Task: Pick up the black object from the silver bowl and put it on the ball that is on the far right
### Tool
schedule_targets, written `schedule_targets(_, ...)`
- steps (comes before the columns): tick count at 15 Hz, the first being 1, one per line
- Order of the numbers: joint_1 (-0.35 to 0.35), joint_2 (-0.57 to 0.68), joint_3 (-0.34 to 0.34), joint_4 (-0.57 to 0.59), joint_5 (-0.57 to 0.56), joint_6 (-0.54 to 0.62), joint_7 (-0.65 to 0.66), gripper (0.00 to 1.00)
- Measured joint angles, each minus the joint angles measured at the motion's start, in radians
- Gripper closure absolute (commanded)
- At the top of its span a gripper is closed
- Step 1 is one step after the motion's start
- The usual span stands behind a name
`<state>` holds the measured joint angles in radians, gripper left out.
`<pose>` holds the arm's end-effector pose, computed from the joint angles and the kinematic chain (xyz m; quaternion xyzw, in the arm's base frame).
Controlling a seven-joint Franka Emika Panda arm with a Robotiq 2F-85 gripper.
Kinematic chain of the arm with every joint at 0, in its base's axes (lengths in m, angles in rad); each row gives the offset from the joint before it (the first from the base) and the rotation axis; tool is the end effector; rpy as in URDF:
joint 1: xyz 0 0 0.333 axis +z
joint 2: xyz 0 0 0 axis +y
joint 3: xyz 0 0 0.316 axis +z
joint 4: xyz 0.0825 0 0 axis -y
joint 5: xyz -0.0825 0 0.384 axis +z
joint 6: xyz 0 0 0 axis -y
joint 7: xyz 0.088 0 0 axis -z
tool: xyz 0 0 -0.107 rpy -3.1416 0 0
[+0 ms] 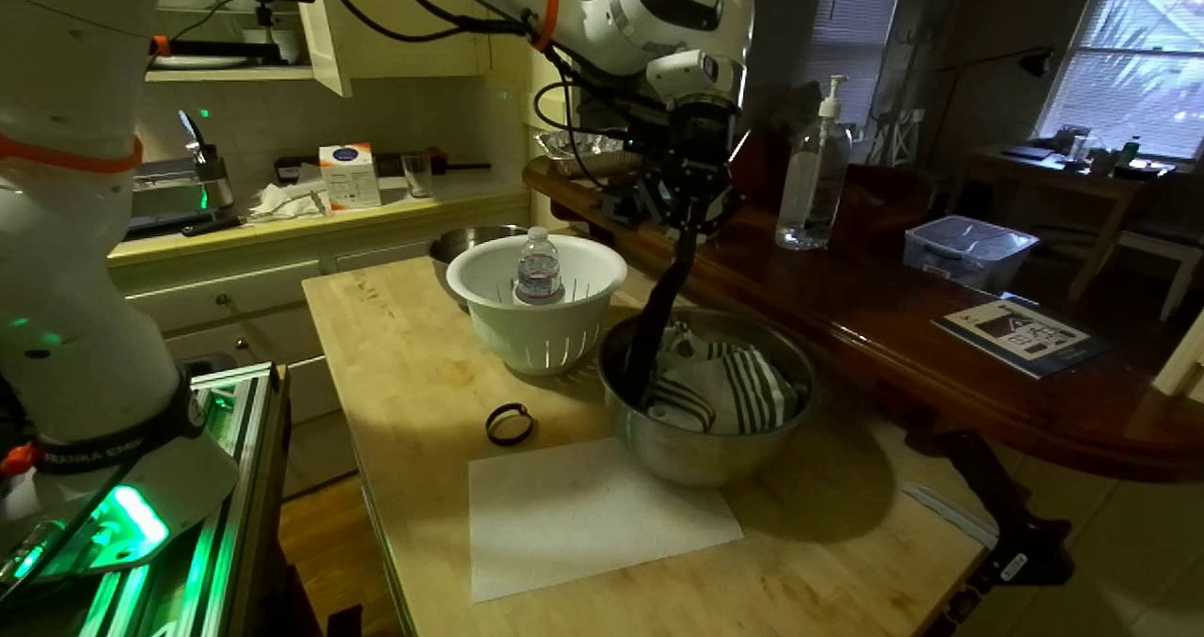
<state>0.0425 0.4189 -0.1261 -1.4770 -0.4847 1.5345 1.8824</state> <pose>0.6373 -0.0931 0.4289 0.5551 -0.7701 0.0985 0.2985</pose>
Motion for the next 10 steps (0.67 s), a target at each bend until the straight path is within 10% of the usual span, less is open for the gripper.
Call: schedule_targets(10,-0.023,-0.013,-0.004,-0.016,0.010,0.109,-0.177,0.02)
